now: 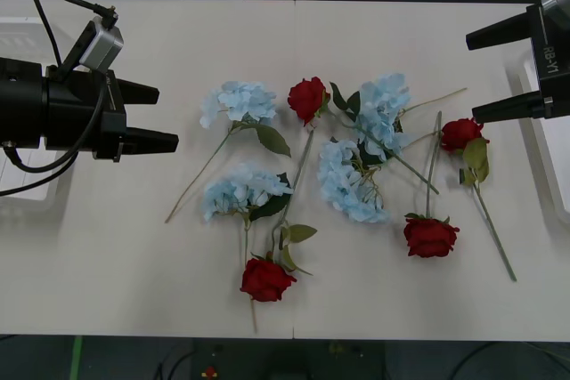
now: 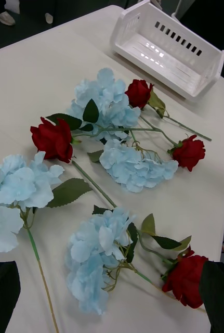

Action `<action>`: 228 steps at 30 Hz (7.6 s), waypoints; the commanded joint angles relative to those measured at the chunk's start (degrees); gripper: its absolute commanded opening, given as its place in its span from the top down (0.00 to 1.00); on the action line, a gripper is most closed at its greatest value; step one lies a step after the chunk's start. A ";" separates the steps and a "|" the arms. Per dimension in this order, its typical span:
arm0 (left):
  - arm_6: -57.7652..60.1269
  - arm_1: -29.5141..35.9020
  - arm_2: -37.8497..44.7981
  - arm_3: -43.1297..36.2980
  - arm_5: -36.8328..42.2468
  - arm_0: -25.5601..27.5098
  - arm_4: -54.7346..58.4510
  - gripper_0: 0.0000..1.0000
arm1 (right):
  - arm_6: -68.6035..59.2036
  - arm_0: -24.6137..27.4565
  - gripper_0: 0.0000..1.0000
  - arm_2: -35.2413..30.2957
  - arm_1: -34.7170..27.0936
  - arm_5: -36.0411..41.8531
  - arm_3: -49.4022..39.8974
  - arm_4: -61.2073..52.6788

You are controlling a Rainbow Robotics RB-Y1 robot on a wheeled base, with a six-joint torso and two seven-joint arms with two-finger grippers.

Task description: Put the red flowers into the right box and the blue flowers into the left box

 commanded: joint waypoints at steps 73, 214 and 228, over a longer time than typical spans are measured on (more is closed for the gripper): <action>22.43 -27.67 -19.30 27.74 -19.03 -9.45 -60.92 0.00 | -68.72 -3.11 0.00 18.76 17.93 1.81 19.05 63.77; 38.60 -15.63 3.99 -1.27 -17.01 12.88 -36.04 0.00 | -54.04 -17.70 0.21 7.59 12.57 -29.13 57.90 91.28; 46.25 -16.42 2.41 -19.99 1.71 20.96 -49.67 0.00 | -26.01 -20.17 0.13 10.85 11.16 -21.04 40.85 75.19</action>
